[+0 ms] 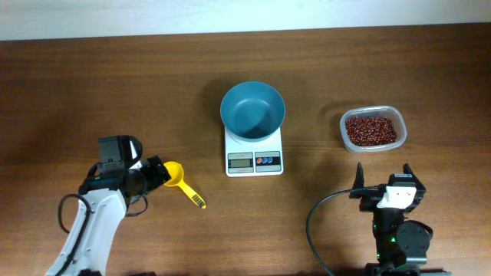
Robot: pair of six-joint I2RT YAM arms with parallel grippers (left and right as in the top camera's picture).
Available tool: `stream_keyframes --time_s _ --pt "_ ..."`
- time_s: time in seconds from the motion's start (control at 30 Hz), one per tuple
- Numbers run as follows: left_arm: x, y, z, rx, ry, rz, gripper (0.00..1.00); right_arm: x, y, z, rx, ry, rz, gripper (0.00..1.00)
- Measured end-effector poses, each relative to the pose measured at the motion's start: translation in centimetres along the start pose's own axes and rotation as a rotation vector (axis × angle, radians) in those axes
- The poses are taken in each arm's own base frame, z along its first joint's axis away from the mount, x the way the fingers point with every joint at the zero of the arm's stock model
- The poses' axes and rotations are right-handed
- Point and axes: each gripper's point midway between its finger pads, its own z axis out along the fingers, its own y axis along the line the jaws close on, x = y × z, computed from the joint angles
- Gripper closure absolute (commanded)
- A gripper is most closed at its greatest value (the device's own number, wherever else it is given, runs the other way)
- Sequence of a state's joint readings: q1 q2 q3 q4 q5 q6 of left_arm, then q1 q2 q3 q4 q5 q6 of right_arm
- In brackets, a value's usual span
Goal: Scoop item into bowl and weigh 50g on scale
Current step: 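Move the left gripper down onto the yellow scoop handle and grasp, then lift the yellow scoop with the left gripper toward the scale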
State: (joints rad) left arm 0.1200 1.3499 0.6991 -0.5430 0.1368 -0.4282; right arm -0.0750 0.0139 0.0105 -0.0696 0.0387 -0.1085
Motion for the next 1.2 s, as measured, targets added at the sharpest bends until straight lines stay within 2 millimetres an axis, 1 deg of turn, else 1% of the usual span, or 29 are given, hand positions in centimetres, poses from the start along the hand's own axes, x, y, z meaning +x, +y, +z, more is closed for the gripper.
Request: stream_keyframes --time_s 0.13,0.23,0.3,0.4,0.43,0.47,0.5,0.57,0.63,0.7,0.87,0.97,1.03,1.1,1.2 --pt "0.1 -0.1 1.4 -0.006 0.017 -0.001 0.38 0.0 0.0 0.0 0.000 0.000 0.000 0.01" --pt "0.7 -0.7 2.5 -0.010 0.043 0.029 0.39 0.0 0.0 0.0 0.000 0.000 0.000 0.01" --pt "1.2 -0.9 3.1 -0.027 0.057 0.053 0.48 0.0 0.0 0.0 0.000 0.000 0.000 0.01" --pt "1.8 -0.7 3.9 -0.062 0.076 0.069 0.53 0.0 0.0 0.0 0.000 0.000 0.000 0.01" --pt "1.8 -0.5 4.1 -0.074 0.079 0.067 0.55 0.0 0.0 0.0 0.000 0.000 0.000 0.01" --pt "1.7 -0.4 4.1 -0.080 0.074 0.067 0.60 0.0 0.0 0.0 0.000 0.000 0.000 0.01" --pt "1.7 -0.3 4.2 -0.085 0.070 0.065 0.67 0.0 0.0 0.0 0.000 0.000 0.000 0.01" --pt "1.4 -0.2 4.2 -0.094 0.058 0.058 0.73 0.0 0.0 0.0 0.000 0.000 0.000 0.01" --pt "1.3 -0.2 4.2 -0.096 0.052 0.060 0.85 0.0 0.0 0.0 0.000 0.000 0.000 0.01" --pt "1.1 -0.1 4.2 -0.098 0.046 0.061 1.00 0.0 0.0 0.0 0.000 0.000 0.000 0.01" --pt "0.8 -0.3 4.2 -0.093 0.033 0.059 1.00 0.0 0.0 0.0 0.000 0.000 0.000 0.01" --pt "1.2 -0.4 4.2 -0.087 0.053 0.057 1.00 0.0 0.0 0.0 0.000 0.000 0.000 0.01" --pt "1.9 -0.5 3.7 -0.084 0.098 0.054 1.00 0.0 0.0 0.0 0.000 0.000 0.000 0.01" --pt "1.7 -1.2 2.3 -0.072 0.124 0.050 1.00 0.0 0.0 0.0 0.000 0.000 0.000 0.01" --pt "-0.1 -3.1 -1.8 -0.032 0.086 0.051 1.00 0.0 0.0 0.0 0.000 0.000 0.000 0.01"
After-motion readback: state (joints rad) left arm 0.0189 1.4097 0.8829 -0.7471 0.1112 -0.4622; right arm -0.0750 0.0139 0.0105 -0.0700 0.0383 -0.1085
